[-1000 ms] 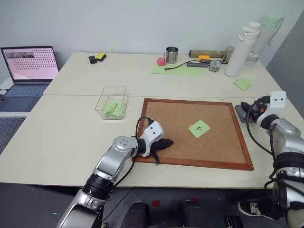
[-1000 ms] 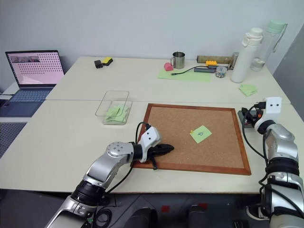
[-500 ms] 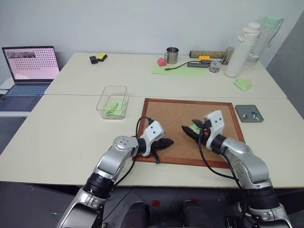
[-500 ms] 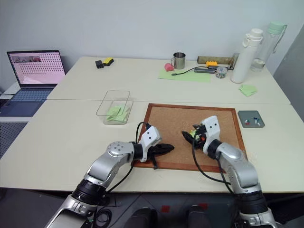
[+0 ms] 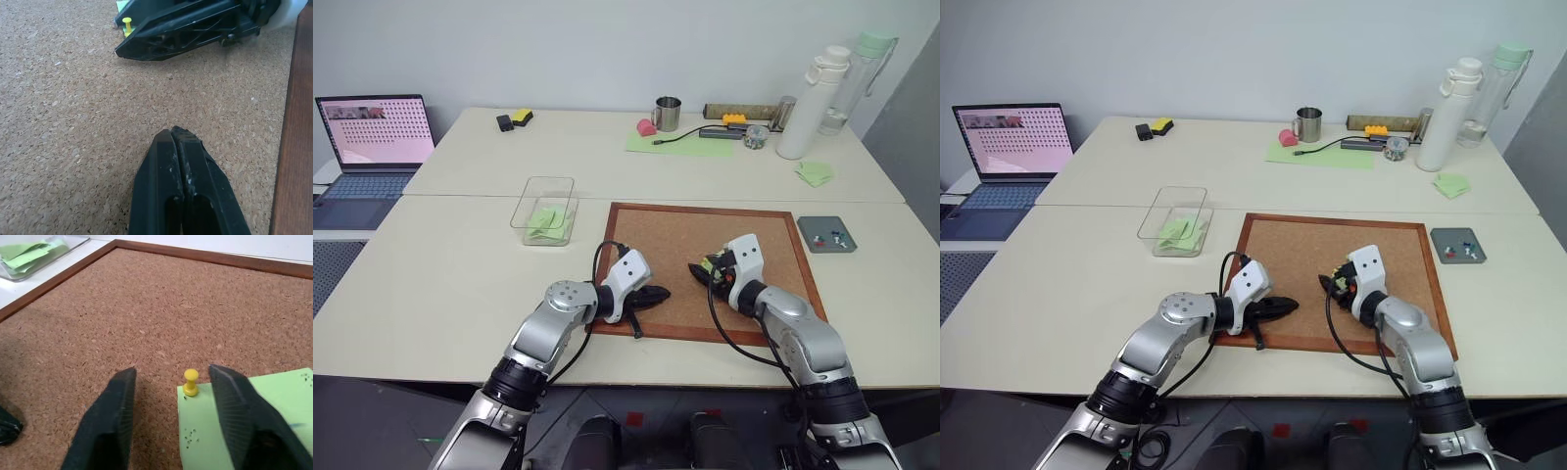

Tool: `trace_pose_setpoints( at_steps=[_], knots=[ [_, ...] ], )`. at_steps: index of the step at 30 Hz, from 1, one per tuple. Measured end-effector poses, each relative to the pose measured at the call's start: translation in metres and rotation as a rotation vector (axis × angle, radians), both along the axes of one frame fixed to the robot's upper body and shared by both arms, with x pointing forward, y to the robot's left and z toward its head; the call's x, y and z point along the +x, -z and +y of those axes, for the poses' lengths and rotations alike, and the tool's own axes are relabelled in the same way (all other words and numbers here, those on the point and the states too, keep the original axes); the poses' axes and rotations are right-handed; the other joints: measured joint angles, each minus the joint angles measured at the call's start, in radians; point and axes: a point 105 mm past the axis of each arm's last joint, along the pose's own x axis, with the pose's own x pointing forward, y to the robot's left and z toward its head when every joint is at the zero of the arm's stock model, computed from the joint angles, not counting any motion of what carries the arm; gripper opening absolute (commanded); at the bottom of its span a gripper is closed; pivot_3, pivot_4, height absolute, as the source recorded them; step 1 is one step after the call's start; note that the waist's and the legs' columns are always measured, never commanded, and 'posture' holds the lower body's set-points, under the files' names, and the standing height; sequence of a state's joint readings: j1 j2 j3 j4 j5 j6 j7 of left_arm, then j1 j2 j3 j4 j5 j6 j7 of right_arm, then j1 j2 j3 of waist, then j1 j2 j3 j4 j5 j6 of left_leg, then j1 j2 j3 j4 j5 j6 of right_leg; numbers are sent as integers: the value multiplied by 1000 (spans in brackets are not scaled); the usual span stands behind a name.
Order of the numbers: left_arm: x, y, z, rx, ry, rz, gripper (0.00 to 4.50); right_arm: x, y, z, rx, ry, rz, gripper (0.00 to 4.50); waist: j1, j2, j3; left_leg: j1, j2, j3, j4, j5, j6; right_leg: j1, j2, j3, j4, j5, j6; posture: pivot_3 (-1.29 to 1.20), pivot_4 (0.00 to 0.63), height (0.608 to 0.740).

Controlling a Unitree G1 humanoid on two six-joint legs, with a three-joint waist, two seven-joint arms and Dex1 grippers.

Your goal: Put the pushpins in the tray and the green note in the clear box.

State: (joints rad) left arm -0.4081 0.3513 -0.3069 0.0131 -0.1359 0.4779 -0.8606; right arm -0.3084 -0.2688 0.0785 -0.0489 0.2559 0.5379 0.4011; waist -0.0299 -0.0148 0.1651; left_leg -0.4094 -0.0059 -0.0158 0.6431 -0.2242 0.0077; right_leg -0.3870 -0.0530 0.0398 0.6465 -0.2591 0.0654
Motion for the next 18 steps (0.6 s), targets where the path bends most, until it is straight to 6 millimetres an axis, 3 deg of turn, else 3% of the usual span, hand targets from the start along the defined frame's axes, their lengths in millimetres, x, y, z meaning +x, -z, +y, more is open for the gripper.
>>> trace_pose_setpoints(
  at_steps=[8, 16, 18],
  knots=[
    [0, 0, 0, 0, -2, 0, 0, 6, 1, -6, 5, 29, -3, 31, 0, 0, 0, 0, 0, 0, 0, 0, 0, 0, 0, 0, 0, 0, 0, 0, 150, 740],
    [0, 0, 0, -1, -6, -1, 0, 6, -1, -7, 11, 20, -17, 31, 0, 0, 0, 0, 0, 0, 0, 0, 0, 0, 0, 0, 0, 0, 0, 0, 150, 740],
    [0, 0, 0, -1, -6, -1, 0, 4, -15, -3, 49, -2, -58, 31, 0, 0, 0, 0, 0, 0, 0, 0, 0, -1, 0, 0, 0, 0, 0, 0, 150, 740]
  ],
)
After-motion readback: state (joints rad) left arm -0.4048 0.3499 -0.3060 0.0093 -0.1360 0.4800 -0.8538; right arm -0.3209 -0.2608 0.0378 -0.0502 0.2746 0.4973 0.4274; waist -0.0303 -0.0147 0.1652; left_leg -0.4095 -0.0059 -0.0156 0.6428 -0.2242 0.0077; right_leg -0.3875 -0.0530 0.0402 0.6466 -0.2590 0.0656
